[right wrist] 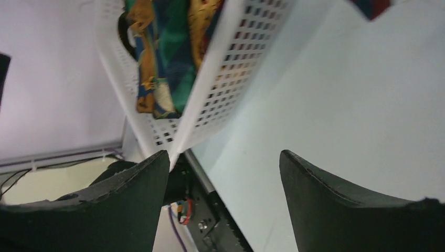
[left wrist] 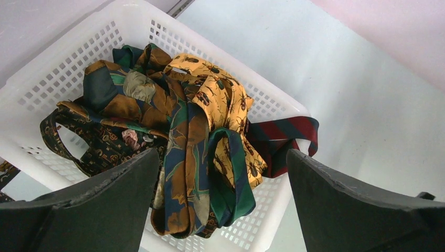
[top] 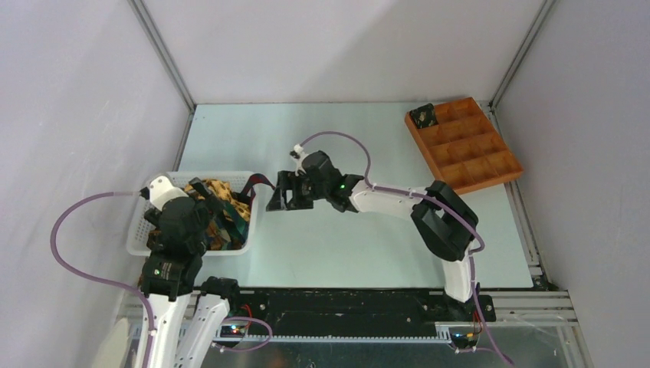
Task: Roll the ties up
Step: Move the storage box to the corner of the board, then move the bin to the center of the board.
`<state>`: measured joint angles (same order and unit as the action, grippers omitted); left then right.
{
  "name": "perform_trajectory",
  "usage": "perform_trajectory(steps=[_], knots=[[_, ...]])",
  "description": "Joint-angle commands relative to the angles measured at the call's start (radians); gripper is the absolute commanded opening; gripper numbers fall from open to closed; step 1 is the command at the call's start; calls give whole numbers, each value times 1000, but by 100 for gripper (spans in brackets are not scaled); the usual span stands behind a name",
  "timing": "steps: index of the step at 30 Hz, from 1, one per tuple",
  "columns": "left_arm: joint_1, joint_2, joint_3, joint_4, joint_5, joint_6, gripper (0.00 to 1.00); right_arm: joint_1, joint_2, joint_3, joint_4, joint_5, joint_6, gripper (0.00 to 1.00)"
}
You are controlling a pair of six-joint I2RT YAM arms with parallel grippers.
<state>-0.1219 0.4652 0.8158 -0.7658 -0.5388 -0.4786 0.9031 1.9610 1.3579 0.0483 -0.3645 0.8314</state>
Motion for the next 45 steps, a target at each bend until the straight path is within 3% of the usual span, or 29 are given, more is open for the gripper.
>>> perform_trajectory(steps=[1,6,10,19,27,40,45], knots=[[1,-13,2,17,-11,25,98,41,31,71,113,-48,52,79],[2,-16,1,19,-8,26,98,78,118,156,88,-40,86,77],[2,-18,2,19,-15,26,98,81,170,179,119,14,151,68],[3,-13,-1,26,-1,29,98,80,259,258,117,52,168,60],[12,-4,0,28,9,35,98,83,309,322,93,64,162,44],[17,-5,-1,29,16,38,98,100,362,414,24,105,156,37],[18,-14,-3,29,19,36,98,98,349,400,17,132,160,27]])
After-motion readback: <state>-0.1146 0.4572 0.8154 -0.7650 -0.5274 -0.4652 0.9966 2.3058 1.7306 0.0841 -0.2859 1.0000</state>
